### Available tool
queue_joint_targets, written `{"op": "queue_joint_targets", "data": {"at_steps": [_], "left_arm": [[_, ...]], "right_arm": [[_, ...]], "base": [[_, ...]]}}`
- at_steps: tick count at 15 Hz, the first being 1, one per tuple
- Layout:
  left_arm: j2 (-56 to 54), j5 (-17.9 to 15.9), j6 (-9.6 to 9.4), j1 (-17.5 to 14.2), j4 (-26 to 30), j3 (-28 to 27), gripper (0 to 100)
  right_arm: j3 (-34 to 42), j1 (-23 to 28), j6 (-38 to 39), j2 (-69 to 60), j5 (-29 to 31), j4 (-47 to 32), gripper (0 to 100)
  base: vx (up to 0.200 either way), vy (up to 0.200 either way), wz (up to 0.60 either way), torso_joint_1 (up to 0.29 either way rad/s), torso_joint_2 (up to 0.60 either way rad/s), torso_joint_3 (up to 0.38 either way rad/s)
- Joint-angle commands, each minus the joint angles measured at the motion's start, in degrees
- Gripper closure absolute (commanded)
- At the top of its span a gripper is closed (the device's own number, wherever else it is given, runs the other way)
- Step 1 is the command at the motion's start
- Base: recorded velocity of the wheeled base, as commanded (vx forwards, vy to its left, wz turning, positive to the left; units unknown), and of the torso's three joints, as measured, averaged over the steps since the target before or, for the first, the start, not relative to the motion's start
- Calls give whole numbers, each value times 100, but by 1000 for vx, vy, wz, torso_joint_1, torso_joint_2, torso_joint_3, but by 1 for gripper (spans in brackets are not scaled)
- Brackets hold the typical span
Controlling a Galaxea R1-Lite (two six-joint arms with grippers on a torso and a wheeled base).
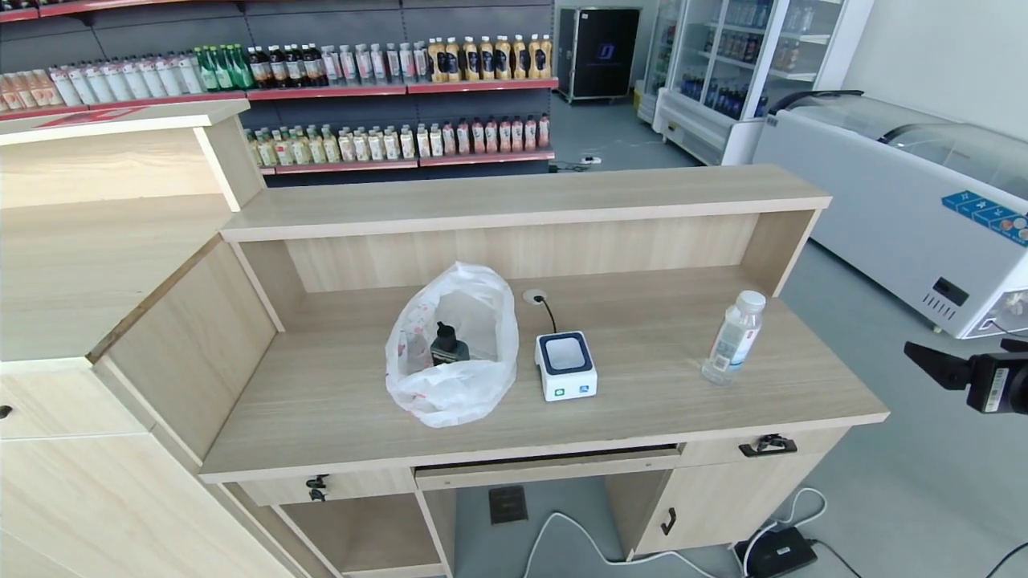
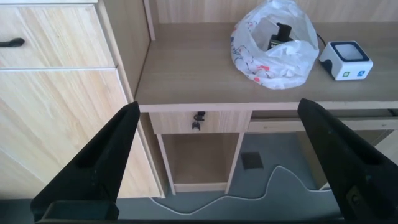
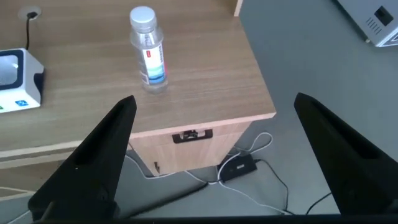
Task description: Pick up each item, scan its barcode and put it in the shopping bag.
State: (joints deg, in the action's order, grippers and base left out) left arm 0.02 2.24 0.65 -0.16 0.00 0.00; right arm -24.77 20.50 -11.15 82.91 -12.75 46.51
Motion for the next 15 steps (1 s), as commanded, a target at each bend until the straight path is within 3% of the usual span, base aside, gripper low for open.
{"op": "queue_joint_targets", "data": {"at_steps": [1,6,10,15], "left_arm": [[-2,4,-3,-2,0,0,0],[-2,4,-3,-2,0,0,0],[-2,4,-3,-2,0,0,0],[-2,4,-3,-2,0,0,0]], "right_arm": [[-63,296,-10,1157,10,922,0],[-494,164,-133,1606,-8,1009,0],[-1390,-82,-238,2335,-17,728,0],[-1909,-222,-730,3337,-26,632,0]], "base": [[0,0,0,0,0,0],[0,0,0,0,0,0],[0,0,0,0,0,0],[0,0,0,0,0,0]]}}
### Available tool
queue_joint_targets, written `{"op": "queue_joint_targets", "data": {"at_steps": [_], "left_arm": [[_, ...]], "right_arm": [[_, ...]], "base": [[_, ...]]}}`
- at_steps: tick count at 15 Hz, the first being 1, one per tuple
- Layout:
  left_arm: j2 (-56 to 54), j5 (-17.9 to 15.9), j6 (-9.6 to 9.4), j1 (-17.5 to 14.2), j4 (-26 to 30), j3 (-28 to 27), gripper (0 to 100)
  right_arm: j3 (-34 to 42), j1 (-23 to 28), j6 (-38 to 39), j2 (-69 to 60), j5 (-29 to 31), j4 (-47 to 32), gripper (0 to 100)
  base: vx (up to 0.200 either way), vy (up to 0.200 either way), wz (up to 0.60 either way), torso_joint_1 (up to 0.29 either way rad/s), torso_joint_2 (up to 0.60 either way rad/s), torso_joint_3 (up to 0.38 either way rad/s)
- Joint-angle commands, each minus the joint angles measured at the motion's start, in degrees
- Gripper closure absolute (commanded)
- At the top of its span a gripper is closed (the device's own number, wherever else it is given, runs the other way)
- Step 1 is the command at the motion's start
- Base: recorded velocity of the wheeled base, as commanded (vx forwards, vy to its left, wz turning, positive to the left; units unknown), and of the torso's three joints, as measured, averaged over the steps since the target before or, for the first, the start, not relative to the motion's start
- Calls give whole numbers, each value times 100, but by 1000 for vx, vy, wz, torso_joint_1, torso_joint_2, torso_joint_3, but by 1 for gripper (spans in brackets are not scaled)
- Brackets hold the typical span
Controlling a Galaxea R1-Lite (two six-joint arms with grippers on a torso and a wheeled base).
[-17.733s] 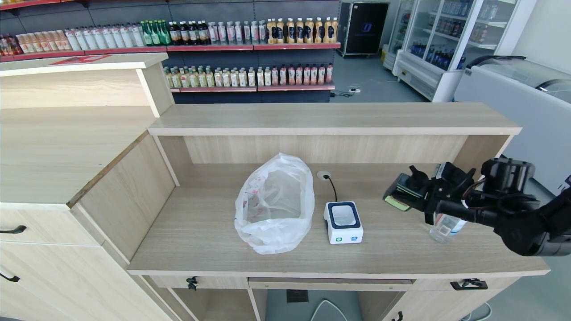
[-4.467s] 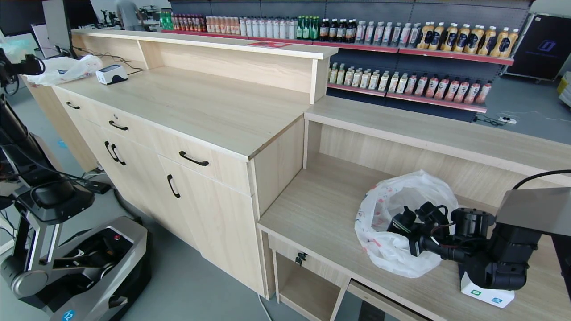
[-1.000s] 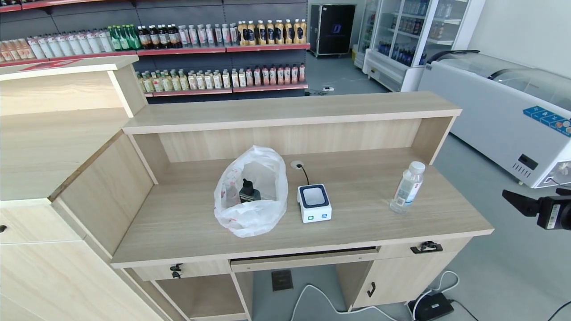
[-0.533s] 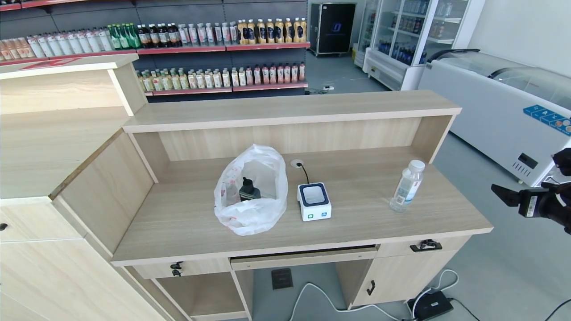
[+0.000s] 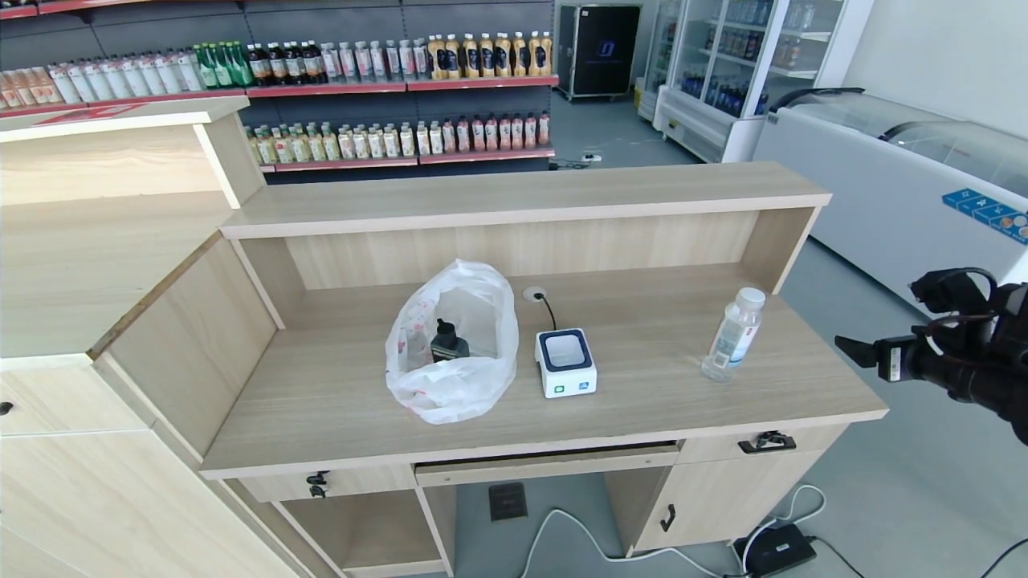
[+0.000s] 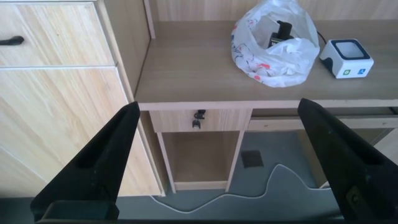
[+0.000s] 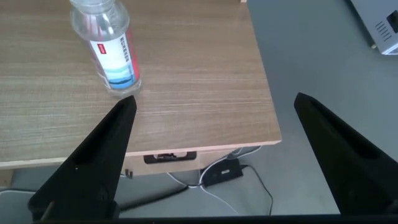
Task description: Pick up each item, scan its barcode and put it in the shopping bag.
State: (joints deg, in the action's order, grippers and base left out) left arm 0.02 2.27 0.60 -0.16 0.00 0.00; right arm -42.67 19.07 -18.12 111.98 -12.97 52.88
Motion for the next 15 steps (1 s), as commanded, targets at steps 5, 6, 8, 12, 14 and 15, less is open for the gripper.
{"op": "queue_joint_targets", "data": {"at_steps": [5,6,8,12,14,15], "left_arm": [[-2,2,2,-2,0,0,0],[-2,2,2,-2,0,0,0],[-2,2,2,-2,0,0,0],[-2,2,2,-2,0,0,0],[-2,2,2,-2,0,0,0],[-2,2,2,-2,0,0,0]], "right_arm": [[-532,-202,-298,1115,-39,38,0],[-725,-237,-289,1238,-109,29,0],[-1095,-254,-289,1414,-382,3,0],[-1850,-430,-271,1757,-531,-59,0],[-2035,-536,-280,1924,-672,-41,0],[-2070,-562,-289,1985,-698,-41,0]], "base": [[0,0,0,0,0,0],[0,0,0,0,0,0],[0,0,0,0,0,0],[0,0,0,0,0,0],[0,0,0,0,0,0],[0,0,0,0,0,0]]}}
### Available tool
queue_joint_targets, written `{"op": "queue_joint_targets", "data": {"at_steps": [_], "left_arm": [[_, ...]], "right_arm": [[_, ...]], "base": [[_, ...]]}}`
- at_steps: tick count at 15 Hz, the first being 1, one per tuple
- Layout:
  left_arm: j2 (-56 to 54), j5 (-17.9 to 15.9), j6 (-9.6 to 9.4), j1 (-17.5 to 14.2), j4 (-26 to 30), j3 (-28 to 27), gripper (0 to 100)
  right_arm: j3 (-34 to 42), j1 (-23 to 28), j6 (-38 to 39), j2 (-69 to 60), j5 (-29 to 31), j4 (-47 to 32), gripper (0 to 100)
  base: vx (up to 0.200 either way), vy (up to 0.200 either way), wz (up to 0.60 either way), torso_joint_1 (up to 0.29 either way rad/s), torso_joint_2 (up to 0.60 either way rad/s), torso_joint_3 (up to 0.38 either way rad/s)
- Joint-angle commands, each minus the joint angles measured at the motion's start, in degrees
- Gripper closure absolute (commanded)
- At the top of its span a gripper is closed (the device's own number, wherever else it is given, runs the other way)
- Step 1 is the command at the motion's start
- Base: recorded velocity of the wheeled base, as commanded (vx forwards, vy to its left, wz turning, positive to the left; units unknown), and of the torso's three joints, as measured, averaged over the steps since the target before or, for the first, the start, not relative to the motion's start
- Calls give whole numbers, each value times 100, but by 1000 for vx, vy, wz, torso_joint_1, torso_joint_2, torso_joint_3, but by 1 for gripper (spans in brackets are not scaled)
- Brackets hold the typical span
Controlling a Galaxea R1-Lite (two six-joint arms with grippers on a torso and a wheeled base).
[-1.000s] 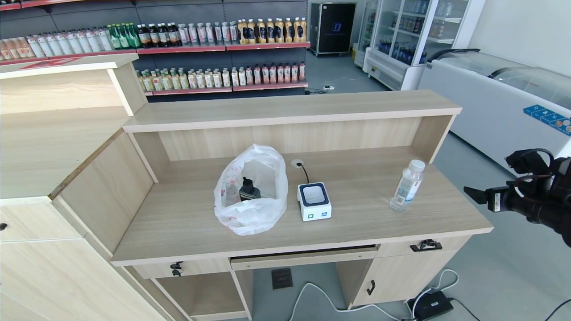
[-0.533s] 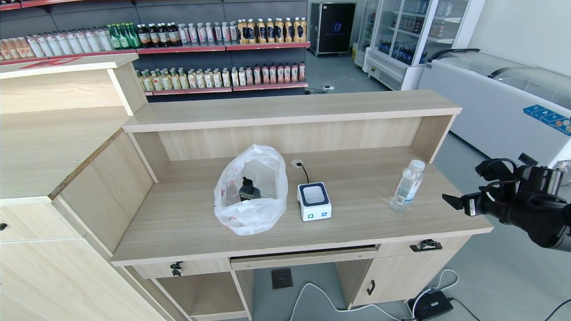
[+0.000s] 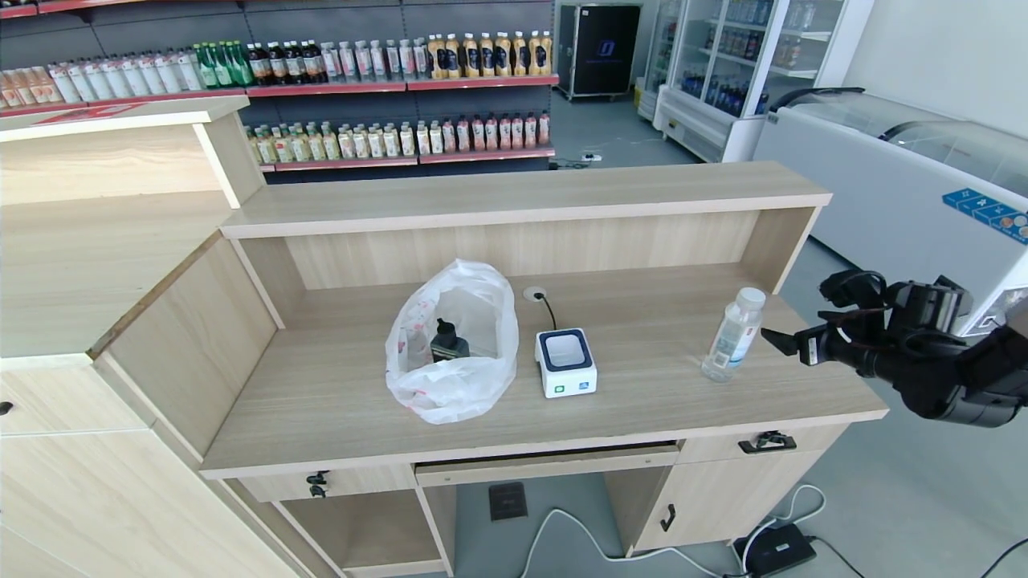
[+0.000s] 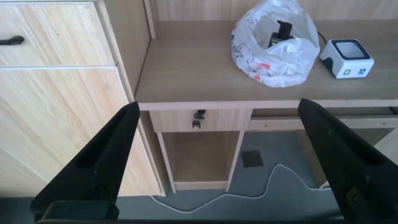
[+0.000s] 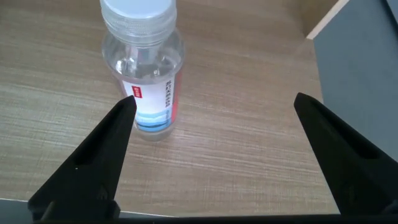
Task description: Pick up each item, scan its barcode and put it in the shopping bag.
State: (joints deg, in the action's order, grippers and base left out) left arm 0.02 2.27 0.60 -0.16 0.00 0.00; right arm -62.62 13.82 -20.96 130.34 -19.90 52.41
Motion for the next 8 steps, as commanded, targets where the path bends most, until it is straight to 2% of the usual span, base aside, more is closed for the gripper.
{"op": "queue_joint_targets", "data": {"at_steps": [1,8], "left_arm": [[-2,2,2,-2,0,0,0],[-2,2,2,-2,0,0,0]], "right_arm": [[-154,-117,-14,246,-23,15,0],[-628,-345,-14,888,-32,173,0]], "base": [[0,0,0,0,0,0],[0,0,0,0,0,0]]}}
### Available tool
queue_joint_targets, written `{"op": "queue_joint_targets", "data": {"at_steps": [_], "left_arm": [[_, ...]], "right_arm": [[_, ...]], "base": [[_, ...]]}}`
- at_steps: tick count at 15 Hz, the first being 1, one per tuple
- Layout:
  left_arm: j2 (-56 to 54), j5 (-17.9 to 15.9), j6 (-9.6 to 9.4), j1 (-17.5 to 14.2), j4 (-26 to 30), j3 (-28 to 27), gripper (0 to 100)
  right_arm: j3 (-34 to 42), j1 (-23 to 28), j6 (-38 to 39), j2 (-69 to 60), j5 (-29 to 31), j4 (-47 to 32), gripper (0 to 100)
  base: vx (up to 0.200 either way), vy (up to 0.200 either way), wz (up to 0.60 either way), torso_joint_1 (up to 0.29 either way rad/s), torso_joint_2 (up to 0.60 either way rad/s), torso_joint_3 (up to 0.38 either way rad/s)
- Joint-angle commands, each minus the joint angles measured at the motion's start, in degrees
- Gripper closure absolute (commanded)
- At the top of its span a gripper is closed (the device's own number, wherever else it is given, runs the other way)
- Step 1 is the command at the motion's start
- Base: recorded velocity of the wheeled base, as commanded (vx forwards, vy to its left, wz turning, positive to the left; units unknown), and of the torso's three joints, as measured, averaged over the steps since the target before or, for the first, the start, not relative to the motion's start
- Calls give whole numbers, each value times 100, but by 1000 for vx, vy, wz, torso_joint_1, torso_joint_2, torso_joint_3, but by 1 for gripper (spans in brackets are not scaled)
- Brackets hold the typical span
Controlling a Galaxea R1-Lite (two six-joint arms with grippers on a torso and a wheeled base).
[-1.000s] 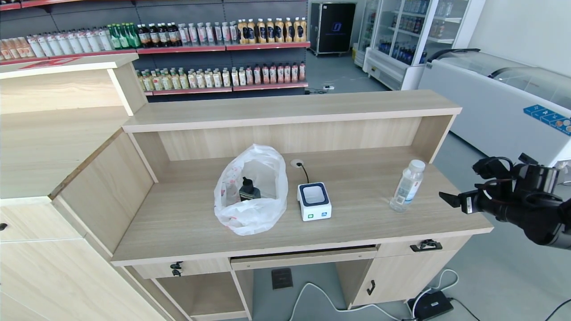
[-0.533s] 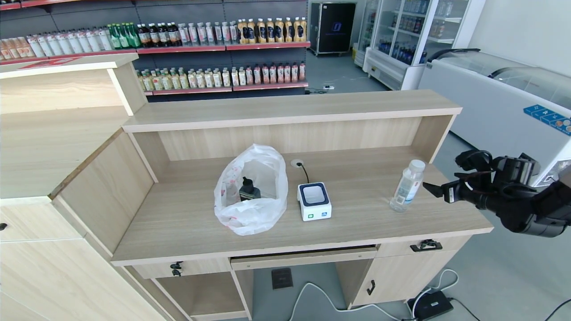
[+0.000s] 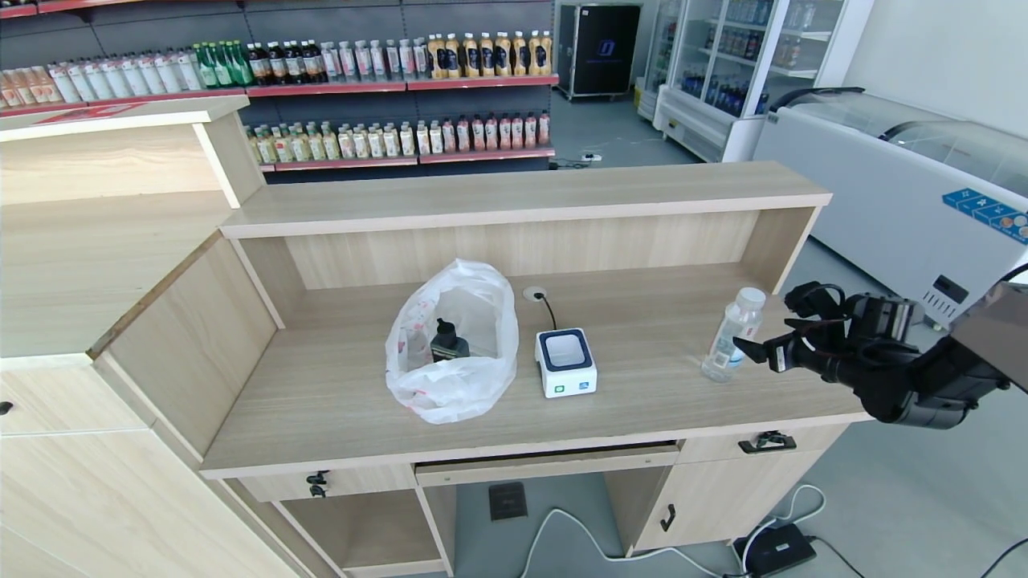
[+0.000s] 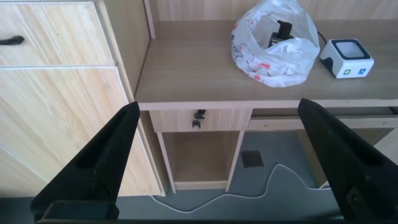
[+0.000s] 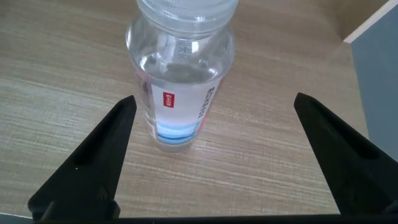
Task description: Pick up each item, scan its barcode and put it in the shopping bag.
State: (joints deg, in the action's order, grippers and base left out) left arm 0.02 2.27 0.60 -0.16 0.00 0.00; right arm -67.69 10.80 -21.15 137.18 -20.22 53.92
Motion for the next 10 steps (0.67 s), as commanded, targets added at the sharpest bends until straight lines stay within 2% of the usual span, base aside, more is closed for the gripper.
{"op": "queue_joint_targets", "data": {"at_steps": [1,10], "left_arm": [[-2,2,2,-2,0,0,0],[-2,2,2,-2,0,0,0]], "right_arm": [[-235,-87,6,309,-8,84,0],[-1097,-254,32,968,-377,92,0]], "base": [[0,0,0,0,0,0],[0,0,0,0,0,0]]}}
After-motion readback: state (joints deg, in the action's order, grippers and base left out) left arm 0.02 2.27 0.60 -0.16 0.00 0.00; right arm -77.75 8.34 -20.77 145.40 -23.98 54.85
